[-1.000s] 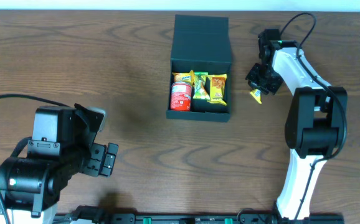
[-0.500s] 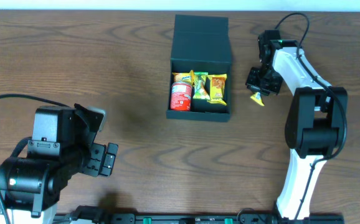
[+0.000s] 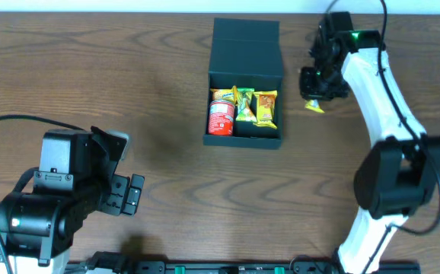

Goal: Pack container
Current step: 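Carry the yellow packet with the right gripper into the box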

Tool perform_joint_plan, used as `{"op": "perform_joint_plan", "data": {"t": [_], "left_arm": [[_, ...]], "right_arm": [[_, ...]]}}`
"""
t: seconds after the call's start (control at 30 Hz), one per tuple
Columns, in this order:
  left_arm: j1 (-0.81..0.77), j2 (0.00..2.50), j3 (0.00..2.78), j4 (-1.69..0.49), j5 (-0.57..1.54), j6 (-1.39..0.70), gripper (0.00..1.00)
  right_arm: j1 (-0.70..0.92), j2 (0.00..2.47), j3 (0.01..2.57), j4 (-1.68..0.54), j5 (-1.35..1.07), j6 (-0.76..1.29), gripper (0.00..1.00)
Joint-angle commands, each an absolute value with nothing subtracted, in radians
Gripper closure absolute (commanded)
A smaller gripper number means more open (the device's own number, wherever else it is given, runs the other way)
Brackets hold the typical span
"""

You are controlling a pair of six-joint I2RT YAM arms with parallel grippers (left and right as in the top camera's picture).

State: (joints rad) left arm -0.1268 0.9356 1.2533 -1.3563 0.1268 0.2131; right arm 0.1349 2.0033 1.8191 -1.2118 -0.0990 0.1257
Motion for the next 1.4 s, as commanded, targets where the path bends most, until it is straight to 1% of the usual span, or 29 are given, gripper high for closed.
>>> {"op": "perform_joint_plan", "data": {"t": [0.0,0.13,0.23,0.4,0.47,0.53,0.57,0.6,0.7,0.77,0.8,0.83,0.87,0.93,1.0,1.1,1.17,1.2,1.23,1.3,1.37], "left_arm": [[-0.124,0.934,1.250,-1.356,0.124,0.209,0.04],[-0.124,0.934,1.250,-1.357,0.131,0.208,0.05],[-0.124,0.934,1.250,-1.365,0.131,0.209,0.05],[-0.124,0.934,1.250,-1.370,0.131,0.209,0.05],[-0.124,0.934,1.250,-1.369,0.131,0.210,0.05],[-0.124,0.934,1.250,-1.368,0.130,0.210,0.05],[-0.124,0.934,1.250,-1.368,0.130,0.210,0.05],[-0.124,0.934,1.250,-1.367,0.130,0.210,0.05],[-0.124,0.934,1.250,-1.367,0.130,0.210,0.05],[-0.124,0.934,1.250,-1.365,0.130,0.210,0.05],[-0.124,0.934,1.250,-1.364,0.130,0.210,0.05],[-0.124,0.934,1.250,-1.364,0.130,0.210,0.05],[-0.124,0.934,1.250,-1.364,0.130,0.209,0.05],[-0.124,0.934,1.250,-1.364,0.130,0.209,0.05],[-0.124,0.934,1.250,-1.362,0.130,0.210,0.05],[-0.124,0.934,1.250,-1.356,0.130,0.209,0.05],[-0.124,0.934,1.250,-1.351,0.131,0.209,0.05],[-0.124,0.934,1.250,-1.349,0.131,0.208,0.05],[-0.124,0.934,1.250,-1.347,0.131,0.209,0.05],[-0.124,0.934,1.250,-1.345,0.131,0.209,0.05],[-0.124,0.934,1.250,-1.346,0.131,0.208,0.05]], "right_arm": [[0.219,1.956,1.832,-1.228,-0.192,-0.047,0.86],[0.313,1.953,1.832,-1.262,-0.191,-0.241,0.84],[0.350,1.954,1.832,-1.264,-0.184,-0.397,0.82],[0.337,1.954,1.832,-1.244,-0.185,-0.516,0.82],[0.329,1.954,1.832,-1.237,-0.184,-0.563,0.80],[0.326,1.954,1.832,-1.235,-0.184,-0.658,0.76],[0.326,1.954,1.832,-1.234,-0.184,-0.711,0.76],[0.326,1.954,1.832,-1.233,-0.184,-0.756,0.77],[0.326,1.954,1.832,-1.213,-0.184,-0.857,0.91],[0.326,1.954,1.832,-1.193,-0.184,-0.873,0.92],[0.326,1.954,1.832,-1.182,-0.184,-0.873,0.91],[0.326,1.954,1.832,-1.173,-0.184,-0.880,0.88],[0.326,1.954,1.832,-1.168,-0.184,-0.891,0.81],[0.326,1.954,1.832,-1.157,-0.183,-0.895,0.54],[0.326,1.954,1.832,-1.148,-0.183,-0.860,0.42],[0.325,1.960,1.832,-1.148,-0.184,-0.720,0.28],[0.326,1.972,1.831,-1.172,-0.206,-0.675,0.24],[0.329,1.980,1.831,-1.188,-0.223,-0.697,0.24],[0.335,1.996,1.829,-1.214,-0.237,-0.775,0.23],[0.343,2.022,1.829,-1.229,-0.221,-0.865,0.23],[0.346,2.055,1.829,-1.235,-0.193,-0.896,0.23]]}}
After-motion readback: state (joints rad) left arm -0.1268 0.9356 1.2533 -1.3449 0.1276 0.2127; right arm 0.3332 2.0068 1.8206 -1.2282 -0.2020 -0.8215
